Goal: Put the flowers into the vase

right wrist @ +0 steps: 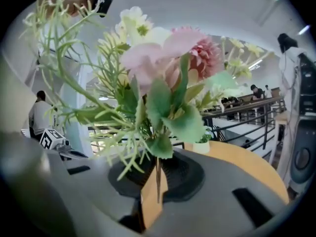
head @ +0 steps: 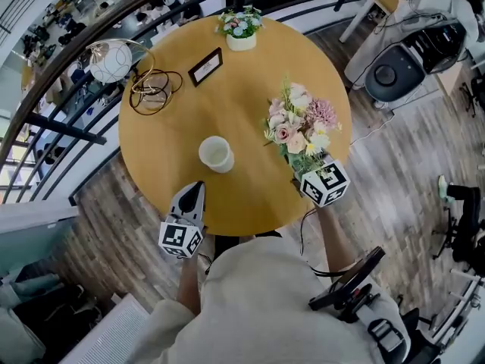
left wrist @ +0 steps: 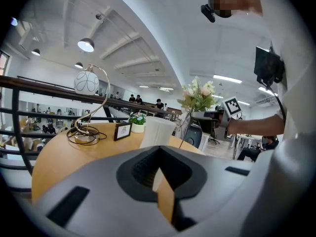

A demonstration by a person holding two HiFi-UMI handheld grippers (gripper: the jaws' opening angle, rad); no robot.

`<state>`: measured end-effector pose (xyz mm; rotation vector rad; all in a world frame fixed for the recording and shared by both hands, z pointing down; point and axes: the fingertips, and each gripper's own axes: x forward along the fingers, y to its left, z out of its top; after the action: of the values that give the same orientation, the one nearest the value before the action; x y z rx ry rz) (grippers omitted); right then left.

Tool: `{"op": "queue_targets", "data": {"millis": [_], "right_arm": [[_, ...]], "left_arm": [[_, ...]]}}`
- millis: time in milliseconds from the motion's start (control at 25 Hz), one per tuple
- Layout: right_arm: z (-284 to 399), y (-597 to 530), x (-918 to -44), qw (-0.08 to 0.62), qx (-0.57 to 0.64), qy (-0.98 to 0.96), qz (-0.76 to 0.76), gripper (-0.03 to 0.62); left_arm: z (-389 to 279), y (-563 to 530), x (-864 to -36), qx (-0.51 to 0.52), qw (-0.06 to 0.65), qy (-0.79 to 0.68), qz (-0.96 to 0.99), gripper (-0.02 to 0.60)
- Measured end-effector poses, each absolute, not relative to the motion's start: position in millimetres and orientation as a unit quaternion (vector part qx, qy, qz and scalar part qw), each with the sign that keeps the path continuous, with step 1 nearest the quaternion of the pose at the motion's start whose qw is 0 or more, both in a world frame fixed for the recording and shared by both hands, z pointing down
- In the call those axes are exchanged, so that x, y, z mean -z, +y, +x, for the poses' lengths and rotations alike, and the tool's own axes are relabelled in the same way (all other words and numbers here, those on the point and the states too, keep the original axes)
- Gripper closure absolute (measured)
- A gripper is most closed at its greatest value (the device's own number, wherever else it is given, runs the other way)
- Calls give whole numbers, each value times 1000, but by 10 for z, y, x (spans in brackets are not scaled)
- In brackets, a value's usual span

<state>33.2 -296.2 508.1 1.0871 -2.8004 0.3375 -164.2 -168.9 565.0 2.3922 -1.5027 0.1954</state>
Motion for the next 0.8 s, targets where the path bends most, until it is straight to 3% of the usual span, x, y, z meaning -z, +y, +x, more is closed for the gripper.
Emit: {"op": "queue_targets", "data": {"millis": [280,800], "right_arm": [[-28,-3055,-4294,22,-27,-947,318,545],[-779,-2940,-3634,-8,34,-974,226,545]], "left_arm": [[-1730,-1689,-5520,-49,136,-546,826,575],[-2327,-1487,-5157,-11,92,-632,769,575]]}}
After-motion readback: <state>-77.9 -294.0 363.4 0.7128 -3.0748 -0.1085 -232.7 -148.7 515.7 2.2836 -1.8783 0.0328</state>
